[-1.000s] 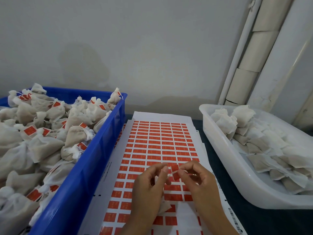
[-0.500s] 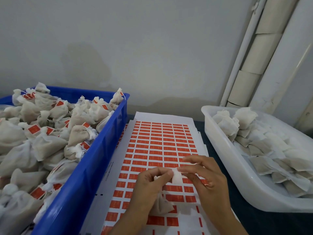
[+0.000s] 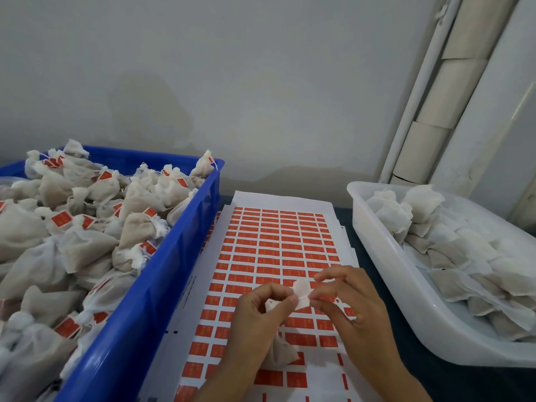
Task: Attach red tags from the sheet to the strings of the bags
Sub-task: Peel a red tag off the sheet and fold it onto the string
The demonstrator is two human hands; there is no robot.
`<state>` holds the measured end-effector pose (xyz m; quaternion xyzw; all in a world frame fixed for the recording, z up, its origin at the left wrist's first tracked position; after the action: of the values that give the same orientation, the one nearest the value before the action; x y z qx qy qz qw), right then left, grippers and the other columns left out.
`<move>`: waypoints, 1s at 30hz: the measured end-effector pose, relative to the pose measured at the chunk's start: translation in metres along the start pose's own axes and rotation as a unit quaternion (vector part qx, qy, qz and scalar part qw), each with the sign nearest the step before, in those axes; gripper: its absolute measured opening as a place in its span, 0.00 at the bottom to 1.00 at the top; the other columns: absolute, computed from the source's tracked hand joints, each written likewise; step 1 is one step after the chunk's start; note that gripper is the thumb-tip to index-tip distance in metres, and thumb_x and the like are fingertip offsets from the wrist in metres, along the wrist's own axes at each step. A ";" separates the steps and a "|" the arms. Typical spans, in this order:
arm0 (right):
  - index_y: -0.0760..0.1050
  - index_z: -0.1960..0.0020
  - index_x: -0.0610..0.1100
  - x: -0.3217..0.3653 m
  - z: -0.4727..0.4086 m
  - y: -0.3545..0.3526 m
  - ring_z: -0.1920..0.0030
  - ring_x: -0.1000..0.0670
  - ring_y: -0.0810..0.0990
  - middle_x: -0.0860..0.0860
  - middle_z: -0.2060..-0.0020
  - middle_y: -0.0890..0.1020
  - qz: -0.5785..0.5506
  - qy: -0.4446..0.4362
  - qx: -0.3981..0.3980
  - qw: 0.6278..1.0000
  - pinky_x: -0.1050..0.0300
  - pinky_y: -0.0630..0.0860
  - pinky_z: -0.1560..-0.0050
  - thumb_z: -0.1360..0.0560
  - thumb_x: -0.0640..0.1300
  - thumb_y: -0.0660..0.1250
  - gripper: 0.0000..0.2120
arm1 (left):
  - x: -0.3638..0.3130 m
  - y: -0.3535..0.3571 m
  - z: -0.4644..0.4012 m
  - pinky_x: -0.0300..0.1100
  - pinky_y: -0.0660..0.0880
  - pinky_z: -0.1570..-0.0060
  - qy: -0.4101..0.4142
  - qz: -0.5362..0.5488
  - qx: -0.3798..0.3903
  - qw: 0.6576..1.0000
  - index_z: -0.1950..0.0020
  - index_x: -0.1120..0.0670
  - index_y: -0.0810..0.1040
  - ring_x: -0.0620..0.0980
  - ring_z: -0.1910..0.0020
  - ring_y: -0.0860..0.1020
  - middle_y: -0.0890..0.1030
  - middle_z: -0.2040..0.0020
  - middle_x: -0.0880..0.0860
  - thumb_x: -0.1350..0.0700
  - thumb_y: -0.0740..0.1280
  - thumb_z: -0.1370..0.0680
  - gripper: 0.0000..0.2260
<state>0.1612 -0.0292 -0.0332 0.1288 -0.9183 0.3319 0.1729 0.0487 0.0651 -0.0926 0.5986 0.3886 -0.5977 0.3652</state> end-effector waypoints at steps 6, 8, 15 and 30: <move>0.72 0.57 0.58 -0.013 0.008 0.015 0.47 0.62 0.74 0.68 0.54 0.75 -0.075 0.127 0.069 0.987 0.75 0.66 0.46 0.28 0.54 0.63 0.01 | -0.007 0.002 0.002 0.28 0.75 0.66 0.034 -0.018 0.011 0.999 0.62 0.48 0.80 0.41 0.62 0.79 0.81 0.65 0.41 0.58 0.72 0.28 0.05; 0.73 0.58 0.55 -0.012 0.007 0.016 0.48 0.60 0.75 0.65 0.56 0.78 -0.119 0.146 0.058 0.980 0.72 0.70 0.49 0.28 0.52 0.62 0.03 | -0.009 0.002 0.002 0.29 0.75 0.64 0.039 -0.015 0.019 0.999 0.62 0.48 0.80 0.37 0.60 0.78 0.81 0.64 0.41 0.58 0.71 0.28 0.05; 0.74 0.58 0.49 -0.020 0.012 0.023 0.53 0.56 0.78 0.60 0.59 0.80 -0.219 0.219 0.062 0.949 0.65 0.76 0.52 0.28 0.48 0.64 0.03 | -0.008 0.006 0.003 0.36 0.77 0.52 0.028 -0.013 0.043 0.999 0.62 0.48 0.80 0.38 0.58 0.79 0.81 0.63 0.40 0.58 0.70 0.27 0.06; 0.74 0.61 0.46 -0.024 0.014 0.024 0.59 0.53 0.80 0.54 0.64 0.81 -0.238 0.244 0.049 0.939 0.68 0.77 0.58 0.27 0.38 0.67 0.05 | -0.008 0.006 0.004 0.23 0.72 0.67 0.043 -0.034 0.040 0.998 0.60 0.47 0.79 0.39 0.57 0.78 0.81 0.61 0.42 0.57 0.71 0.28 0.05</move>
<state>0.1713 -0.0177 -0.0665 0.2672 -0.7731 0.3471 0.4588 0.0522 0.0591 -0.0846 0.6248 0.3996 -0.5983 0.3032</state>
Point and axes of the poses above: each hand's wrist, its own z-axis away from the middle knuckle, its own y-axis out of the palm, x = y × z, the point moved 7 cm from there along -z, towards the middle knuckle
